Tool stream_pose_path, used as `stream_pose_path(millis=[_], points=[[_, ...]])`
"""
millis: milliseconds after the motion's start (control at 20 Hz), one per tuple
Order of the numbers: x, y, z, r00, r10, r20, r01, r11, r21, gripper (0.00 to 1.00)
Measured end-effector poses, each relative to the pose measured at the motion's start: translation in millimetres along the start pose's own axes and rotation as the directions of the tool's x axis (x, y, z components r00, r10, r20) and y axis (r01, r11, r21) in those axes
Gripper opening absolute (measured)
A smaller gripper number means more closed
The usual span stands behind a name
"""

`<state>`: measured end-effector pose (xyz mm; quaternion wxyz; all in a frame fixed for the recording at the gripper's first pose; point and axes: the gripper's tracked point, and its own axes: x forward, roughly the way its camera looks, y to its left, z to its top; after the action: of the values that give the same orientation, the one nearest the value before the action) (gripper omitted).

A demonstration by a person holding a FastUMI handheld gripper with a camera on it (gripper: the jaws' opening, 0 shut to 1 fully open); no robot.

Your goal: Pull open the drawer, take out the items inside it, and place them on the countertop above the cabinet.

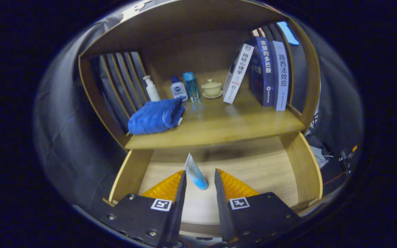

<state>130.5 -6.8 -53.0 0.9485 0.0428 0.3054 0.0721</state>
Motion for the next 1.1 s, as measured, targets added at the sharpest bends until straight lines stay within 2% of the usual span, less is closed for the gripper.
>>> stream_pose_path(millis=[150,200,300,400,500,650,800,950,1050,1100], points=[[34,4,-44,0.988,0.019,-0.152,-0.019,1.0,0.005,0.46],[43,4,-54,0.982,0.018,-0.186,-0.019,1.0,-0.004,0.52],[57,-2,-74,0.976,-0.031,-0.215,0.019,0.998,-0.055,0.76],[67,7,-71,0.976,-0.021,-0.216,0.01,0.999,-0.053,0.99],[78,16,-67,0.978,-0.004,-0.21,-0.003,1.0,-0.031,0.98],[90,31,-79,0.96,0.027,-0.279,-0.044,0.997,-0.055,0.81],[96,38,-94,0.939,0.009,-0.344,-0.051,0.992,-0.113,0.64],[87,47,-90,0.922,-0.003,-0.386,-0.059,0.987,-0.149,0.65],[86,48,-74,0.936,-0.034,-0.352,-0.039,0.979,-0.198,0.71],[88,45,-66,0.94,-0.064,-0.334,-0.014,0.974,-0.226,0.81]])
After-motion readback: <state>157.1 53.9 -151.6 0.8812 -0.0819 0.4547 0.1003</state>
